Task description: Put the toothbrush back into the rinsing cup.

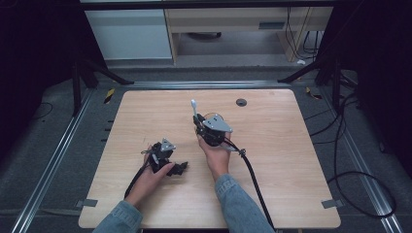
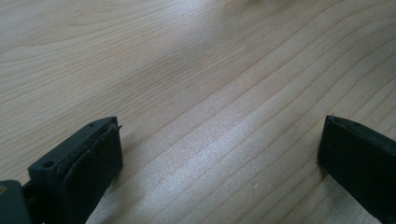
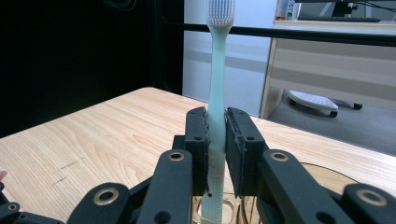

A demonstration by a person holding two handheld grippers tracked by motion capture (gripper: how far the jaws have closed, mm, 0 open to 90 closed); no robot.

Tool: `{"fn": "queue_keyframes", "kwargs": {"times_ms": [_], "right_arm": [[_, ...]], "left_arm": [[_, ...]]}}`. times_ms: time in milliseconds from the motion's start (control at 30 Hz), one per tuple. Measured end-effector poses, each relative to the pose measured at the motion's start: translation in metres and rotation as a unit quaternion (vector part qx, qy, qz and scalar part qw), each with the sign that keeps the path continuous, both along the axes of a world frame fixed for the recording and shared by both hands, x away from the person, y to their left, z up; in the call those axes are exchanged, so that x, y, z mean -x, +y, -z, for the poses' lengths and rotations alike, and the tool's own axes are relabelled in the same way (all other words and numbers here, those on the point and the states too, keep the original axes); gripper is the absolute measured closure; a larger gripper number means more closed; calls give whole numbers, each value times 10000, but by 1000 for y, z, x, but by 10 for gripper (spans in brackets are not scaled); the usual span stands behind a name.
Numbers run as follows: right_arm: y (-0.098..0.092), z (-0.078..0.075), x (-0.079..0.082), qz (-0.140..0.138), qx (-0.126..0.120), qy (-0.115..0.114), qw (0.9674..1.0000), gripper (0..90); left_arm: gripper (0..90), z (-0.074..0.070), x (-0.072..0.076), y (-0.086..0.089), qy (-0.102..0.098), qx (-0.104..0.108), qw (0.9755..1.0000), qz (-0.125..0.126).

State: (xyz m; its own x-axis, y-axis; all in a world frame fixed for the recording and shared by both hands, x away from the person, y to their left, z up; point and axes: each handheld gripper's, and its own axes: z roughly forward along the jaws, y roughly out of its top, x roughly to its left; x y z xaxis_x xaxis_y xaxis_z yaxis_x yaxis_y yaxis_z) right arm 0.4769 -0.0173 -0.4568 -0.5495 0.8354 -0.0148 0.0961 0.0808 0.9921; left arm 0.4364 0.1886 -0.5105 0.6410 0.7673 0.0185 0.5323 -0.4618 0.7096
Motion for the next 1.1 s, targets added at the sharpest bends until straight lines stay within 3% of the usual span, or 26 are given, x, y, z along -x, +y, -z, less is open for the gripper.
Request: {"fn": "queue_keyframes", "kwargs": {"times_ms": [767, 1100], "right_arm": [[1, 9, 2, -22, -23, -55, 10000, 794], [0, 10, 2, -44, -30, -196, 9998, 794]], "left_arm": [[0, 0, 0, 0, 0, -3, 10000, 4], [0, 0, 0, 0, -4, -8, 10000, 1]]}}
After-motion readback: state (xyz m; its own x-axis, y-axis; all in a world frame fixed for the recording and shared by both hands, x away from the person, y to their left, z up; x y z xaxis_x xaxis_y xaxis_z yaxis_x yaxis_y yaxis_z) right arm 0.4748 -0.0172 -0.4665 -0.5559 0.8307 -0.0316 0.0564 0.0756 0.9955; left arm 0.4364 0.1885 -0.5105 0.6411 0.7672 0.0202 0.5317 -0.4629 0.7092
